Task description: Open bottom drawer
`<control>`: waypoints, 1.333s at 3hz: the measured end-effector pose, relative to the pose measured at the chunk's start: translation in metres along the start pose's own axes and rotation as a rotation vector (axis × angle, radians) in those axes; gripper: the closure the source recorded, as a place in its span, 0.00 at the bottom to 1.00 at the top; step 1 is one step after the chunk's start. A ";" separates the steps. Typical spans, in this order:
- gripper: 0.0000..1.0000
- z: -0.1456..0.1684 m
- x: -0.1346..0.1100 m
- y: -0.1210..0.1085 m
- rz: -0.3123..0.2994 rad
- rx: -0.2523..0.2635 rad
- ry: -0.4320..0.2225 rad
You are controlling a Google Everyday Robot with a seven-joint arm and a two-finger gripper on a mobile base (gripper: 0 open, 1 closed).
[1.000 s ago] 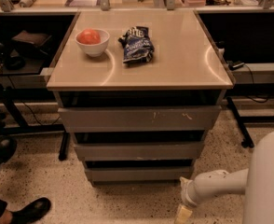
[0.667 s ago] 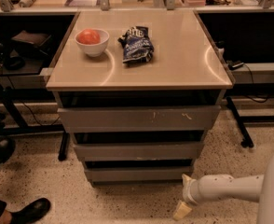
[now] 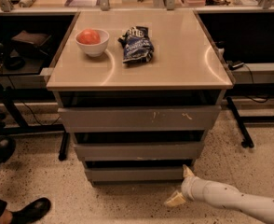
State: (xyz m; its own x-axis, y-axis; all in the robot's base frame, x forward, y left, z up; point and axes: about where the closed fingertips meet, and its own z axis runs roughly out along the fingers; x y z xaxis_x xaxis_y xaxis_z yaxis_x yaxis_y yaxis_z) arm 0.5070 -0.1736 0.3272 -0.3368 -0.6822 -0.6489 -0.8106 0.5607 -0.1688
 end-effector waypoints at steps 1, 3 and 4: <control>0.00 0.000 0.000 0.001 -0.004 -0.005 0.005; 0.00 0.108 -0.038 0.009 -0.094 0.061 -0.115; 0.00 0.108 -0.038 0.009 -0.094 0.061 -0.115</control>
Offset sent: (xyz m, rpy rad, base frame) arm 0.0523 0.0768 -0.0677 -0.0309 -0.1522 0.0493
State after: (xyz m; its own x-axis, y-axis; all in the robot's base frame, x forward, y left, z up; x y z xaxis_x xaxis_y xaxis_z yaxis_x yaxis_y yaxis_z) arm 0.5642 -0.0914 0.2700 -0.2012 -0.6766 -0.7083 -0.8041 0.5270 -0.2750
